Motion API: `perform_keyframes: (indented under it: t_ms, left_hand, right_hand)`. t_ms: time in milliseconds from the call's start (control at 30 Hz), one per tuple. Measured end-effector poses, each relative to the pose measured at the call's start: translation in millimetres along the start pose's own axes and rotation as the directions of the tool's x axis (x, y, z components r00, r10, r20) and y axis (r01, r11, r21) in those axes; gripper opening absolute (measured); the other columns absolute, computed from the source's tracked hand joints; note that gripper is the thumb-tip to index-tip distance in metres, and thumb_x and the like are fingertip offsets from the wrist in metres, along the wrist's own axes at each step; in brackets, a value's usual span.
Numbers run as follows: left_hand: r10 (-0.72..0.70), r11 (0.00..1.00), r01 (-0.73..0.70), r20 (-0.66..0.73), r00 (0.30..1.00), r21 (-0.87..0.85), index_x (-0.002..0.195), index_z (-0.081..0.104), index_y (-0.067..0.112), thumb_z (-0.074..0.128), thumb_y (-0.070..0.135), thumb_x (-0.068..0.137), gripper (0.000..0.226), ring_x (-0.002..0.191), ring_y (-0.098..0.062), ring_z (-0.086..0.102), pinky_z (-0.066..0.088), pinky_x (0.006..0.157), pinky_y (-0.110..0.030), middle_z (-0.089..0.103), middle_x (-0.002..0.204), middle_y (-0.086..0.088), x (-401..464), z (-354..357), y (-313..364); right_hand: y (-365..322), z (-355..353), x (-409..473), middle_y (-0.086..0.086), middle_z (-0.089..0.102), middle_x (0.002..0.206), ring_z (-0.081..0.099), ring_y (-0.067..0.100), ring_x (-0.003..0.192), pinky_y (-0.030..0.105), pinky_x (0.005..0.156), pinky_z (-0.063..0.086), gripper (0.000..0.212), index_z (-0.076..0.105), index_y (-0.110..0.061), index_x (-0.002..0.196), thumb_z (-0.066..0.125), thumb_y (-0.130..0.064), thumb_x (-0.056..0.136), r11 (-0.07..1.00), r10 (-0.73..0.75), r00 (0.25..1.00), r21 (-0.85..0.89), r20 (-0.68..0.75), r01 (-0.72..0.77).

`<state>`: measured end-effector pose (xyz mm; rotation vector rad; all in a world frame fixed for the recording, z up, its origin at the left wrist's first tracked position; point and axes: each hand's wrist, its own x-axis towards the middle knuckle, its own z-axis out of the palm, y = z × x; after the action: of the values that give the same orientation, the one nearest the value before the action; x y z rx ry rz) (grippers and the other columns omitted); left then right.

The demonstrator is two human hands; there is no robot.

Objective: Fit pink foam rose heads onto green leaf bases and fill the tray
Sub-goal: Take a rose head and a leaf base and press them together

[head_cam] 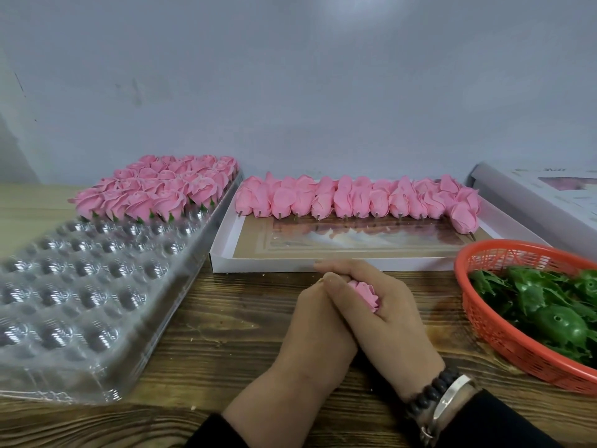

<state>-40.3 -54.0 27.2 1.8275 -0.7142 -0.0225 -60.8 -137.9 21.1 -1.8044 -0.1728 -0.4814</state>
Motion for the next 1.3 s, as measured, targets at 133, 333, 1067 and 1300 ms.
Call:
perform_keyframes:
  t_ms: [133,333,1067,1300]
  left_hand:
    - [-0.055,0.995,0.061,0.077,0.996,-0.073,0.086,0.065,0.006,0.052,-0.005,0.088,0.017,0.066,0.013,0.056,0.042,0.061,-0.004,0.059,0.071,0.011,-0.6,-1.5,-3.5]
    - [-0.074,0.994,0.085,0.155,0.985,-0.069,0.085,0.065,0.014,0.056,-0.003,0.085,0.019,0.067,0.018,0.056,0.040,0.059,-0.001,0.060,0.064,0.018,0.2,-3.9,-2.9]
    - [-0.106,0.953,0.121,-0.068,0.992,0.279,0.061,0.057,0.036,0.068,0.012,0.079,0.032,0.065,-0.001,0.060,0.043,0.057,-0.008,0.066,0.067,0.011,5.8,-34.1,-21.7]
    - [-0.088,0.900,0.075,0.011,0.996,0.429,0.084,0.063,0.034,0.069,0.015,0.080,0.020,0.076,0.000,0.059,0.041,0.065,-0.005,0.063,0.079,0.014,8.0,-32.8,-25.6]
  right_hand:
    - [0.9,-6.7,3.0,-0.018,0.071,0.094,0.062,-0.007,0.094,0.005,0.081,0.041,0.025,0.071,-0.027,0.094,0.054,-0.034,0.077,0.998,0.055,0.995,0.002,0.083,-0.056]
    - [-1.5,-12.5,6.2,-0.017,0.070,0.100,0.059,-0.009,0.098,0.005,0.085,0.039,0.029,0.071,-0.029,0.100,0.052,-0.035,0.078,0.993,0.082,0.960,-0.100,0.267,-0.058]
    - [5.5,-14.0,4.0,-0.021,0.055,0.106,0.056,0.002,0.093,0.007,0.077,0.039,0.033,0.058,-0.045,0.110,0.060,-0.042,0.078,0.937,-0.205,0.962,-0.247,0.181,0.246]
    - [7.5,-13.4,4.5,-0.017,0.057,0.100,0.057,0.004,0.098,0.010,0.081,0.042,0.025,0.065,-0.034,0.103,0.066,-0.029,0.078,0.941,-0.188,0.965,-0.247,0.184,0.231]
